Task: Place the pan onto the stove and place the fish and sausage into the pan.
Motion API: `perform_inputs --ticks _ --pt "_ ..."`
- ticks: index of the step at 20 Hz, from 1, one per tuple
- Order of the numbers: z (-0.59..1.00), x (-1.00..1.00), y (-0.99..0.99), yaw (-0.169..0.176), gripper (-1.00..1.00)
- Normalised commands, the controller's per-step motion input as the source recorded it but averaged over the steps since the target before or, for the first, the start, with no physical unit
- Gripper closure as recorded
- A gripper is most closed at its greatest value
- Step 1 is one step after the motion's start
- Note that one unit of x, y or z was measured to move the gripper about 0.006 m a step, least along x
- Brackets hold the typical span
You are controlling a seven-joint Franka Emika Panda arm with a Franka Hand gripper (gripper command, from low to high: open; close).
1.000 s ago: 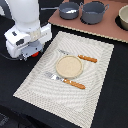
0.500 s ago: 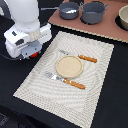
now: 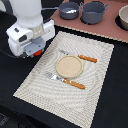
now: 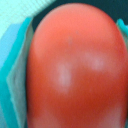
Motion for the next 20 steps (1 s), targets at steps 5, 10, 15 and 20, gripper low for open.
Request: perform_inputs --ticks 5,10,15,20 --pt "1.0 0.19 0.94 0.0 1.0" --pt "0.91 0.27 0.98 0.0 1.0" --pt "0.66 0.46 0.92 0.0 1.0" --pt "0.31 0.52 0.88 0.0 1.0"
